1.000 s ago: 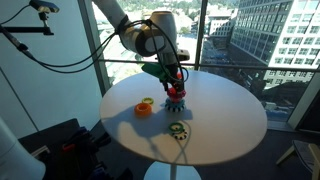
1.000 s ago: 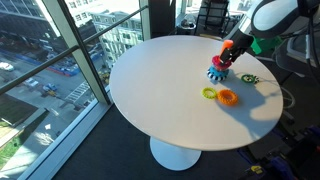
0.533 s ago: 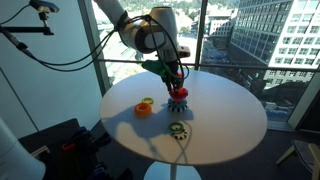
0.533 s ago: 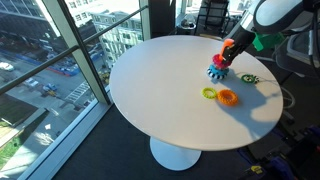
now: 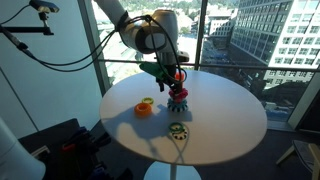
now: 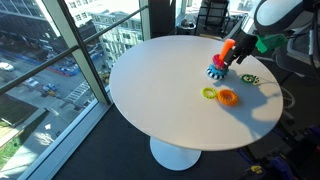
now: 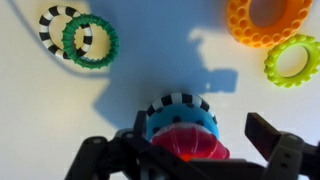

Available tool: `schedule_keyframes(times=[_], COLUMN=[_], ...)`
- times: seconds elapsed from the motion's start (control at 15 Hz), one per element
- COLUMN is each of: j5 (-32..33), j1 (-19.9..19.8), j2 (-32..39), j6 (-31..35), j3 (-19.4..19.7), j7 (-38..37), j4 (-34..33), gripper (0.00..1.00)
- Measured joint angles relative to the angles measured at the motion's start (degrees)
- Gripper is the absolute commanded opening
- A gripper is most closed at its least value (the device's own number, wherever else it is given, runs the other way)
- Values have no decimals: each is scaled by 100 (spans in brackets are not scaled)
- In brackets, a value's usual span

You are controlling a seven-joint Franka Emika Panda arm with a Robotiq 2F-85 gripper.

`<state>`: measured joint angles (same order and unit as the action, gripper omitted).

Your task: Take a ring off of the ring toss

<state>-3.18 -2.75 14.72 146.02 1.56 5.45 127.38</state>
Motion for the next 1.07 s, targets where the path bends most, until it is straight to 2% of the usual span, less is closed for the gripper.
schedule_keyframes(times=[0.33,1.07], j5=[0,-290], j1=[0,0], j2=[0,110], j6=[-172,0], j3=[26,14], j7=[-151,-181], j4=[-2,-58], gripper=[100,100])
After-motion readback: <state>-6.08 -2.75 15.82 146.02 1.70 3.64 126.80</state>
